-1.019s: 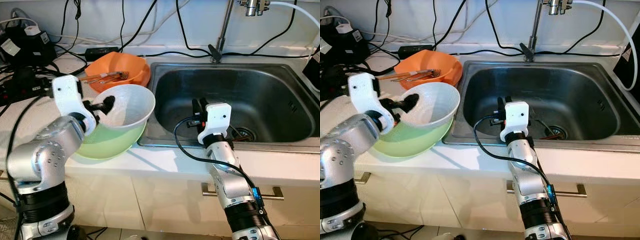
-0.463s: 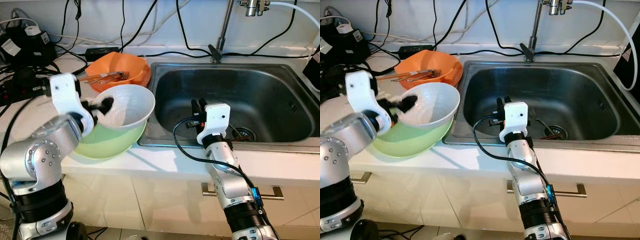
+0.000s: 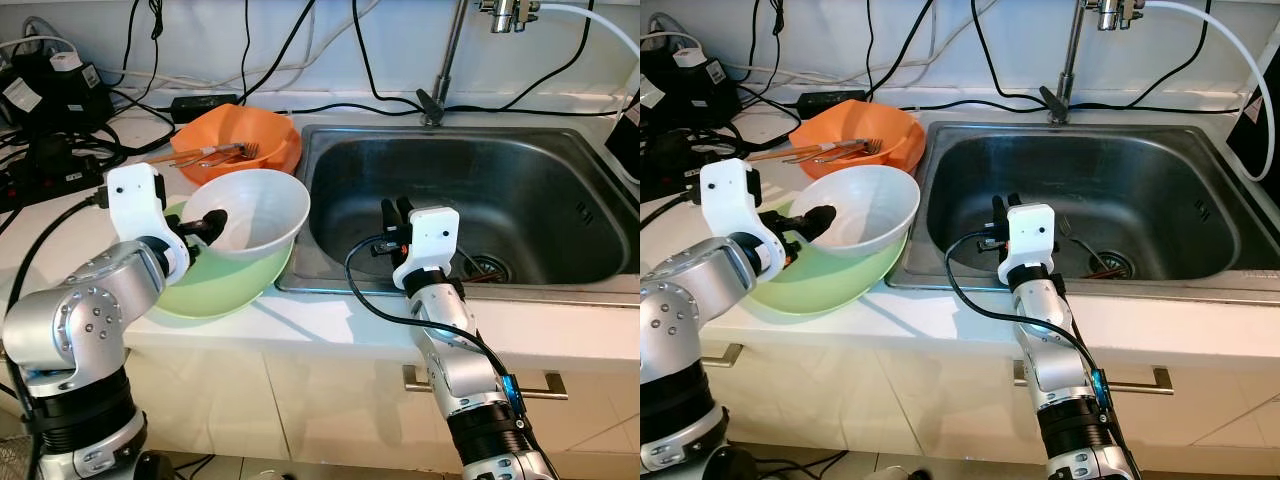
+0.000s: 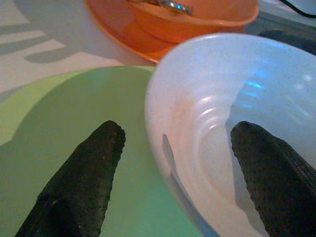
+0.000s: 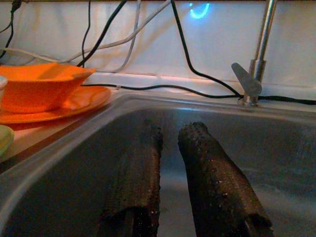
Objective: Kitchen organization
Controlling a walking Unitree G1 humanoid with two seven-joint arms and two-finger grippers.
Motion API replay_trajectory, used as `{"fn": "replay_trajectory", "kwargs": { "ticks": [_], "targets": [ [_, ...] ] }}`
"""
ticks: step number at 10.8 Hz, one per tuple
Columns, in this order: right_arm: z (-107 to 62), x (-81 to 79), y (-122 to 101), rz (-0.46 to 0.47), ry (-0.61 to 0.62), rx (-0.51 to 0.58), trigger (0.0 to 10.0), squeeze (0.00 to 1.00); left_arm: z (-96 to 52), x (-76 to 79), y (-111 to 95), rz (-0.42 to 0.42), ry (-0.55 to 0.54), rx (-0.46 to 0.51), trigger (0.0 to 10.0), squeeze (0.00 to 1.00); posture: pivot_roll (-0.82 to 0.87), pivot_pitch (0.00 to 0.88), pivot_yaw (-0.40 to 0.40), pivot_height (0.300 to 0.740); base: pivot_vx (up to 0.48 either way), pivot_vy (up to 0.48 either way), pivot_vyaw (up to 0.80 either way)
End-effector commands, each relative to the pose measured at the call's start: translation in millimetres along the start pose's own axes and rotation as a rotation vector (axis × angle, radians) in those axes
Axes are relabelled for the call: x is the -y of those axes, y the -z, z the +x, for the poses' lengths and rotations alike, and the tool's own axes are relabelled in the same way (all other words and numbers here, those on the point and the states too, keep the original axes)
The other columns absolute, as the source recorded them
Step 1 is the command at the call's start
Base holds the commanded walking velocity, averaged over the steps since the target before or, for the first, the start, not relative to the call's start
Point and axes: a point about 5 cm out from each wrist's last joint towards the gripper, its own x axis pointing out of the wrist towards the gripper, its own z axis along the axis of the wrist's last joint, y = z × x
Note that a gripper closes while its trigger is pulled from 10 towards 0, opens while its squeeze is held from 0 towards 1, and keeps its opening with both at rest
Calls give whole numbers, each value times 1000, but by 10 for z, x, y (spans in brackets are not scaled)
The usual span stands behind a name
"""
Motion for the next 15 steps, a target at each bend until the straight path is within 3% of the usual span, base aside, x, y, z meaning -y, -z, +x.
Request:
{"fn": "replay_trajectory", "kwargs": {
  "ticks": [1,11,15],
  "targets": [
    [10,-33,19,0,-20,-16,10000,0,-21,-14,-6,2,-9,6,0,0,97,0,80,740,0,0,0],
    [17,-36,22,2,-17,-21,10000,0,-6,69,34,-16,30,1,0,0,96,0,86,740,0,0,0],
    [26,-16,20,1,-12,-22,10000,0,-28,182,-132,-55,77,134,0,0,101,0,71,740,0,0,0]
  ]
}}
